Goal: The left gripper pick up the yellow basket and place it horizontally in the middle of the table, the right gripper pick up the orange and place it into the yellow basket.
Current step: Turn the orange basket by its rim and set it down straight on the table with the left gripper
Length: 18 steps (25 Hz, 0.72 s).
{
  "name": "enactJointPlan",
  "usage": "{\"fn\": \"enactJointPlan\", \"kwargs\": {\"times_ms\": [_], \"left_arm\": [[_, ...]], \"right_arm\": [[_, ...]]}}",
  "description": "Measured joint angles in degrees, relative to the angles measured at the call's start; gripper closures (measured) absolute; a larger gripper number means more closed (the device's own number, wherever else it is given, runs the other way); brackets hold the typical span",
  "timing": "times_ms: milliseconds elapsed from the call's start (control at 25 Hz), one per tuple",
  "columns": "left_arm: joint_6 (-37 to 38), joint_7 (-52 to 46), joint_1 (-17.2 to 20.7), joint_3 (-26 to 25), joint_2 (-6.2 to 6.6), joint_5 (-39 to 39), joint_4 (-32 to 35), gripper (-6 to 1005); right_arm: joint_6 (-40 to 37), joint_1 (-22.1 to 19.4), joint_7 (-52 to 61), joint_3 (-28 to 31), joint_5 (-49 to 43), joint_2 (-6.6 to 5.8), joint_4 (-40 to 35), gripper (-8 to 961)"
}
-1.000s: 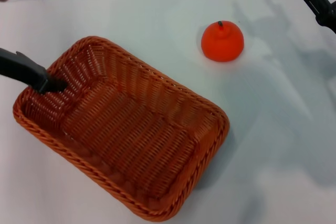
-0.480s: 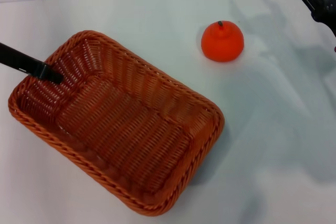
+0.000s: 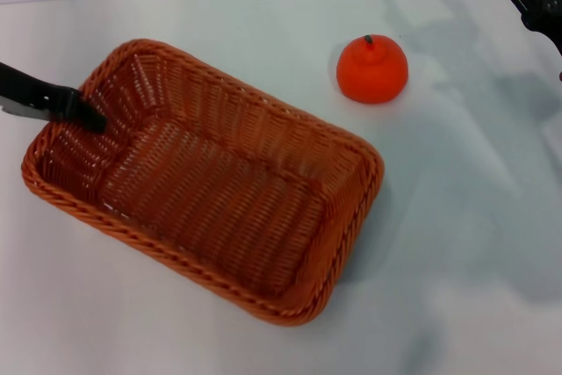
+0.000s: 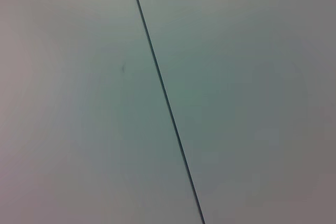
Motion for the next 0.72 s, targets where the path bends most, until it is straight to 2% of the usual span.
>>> {"fn": "enactJointPlan", "kwargs": {"times_ms": [320,720], "left_arm": [[1.9,-0.6,0.6,-5.9,1.28,-0.1,-1.5,871],[3.0,-0.4,2.0,-16.8,2.25,-1.0,-5.2,872]], "right_arm": [[0.2,0.1,0.0,0.3,0.0,-0.13,-0.2,59],[0.4,0.0,0.1,0.5,0.0,-0.13,-0.5,63]]}}
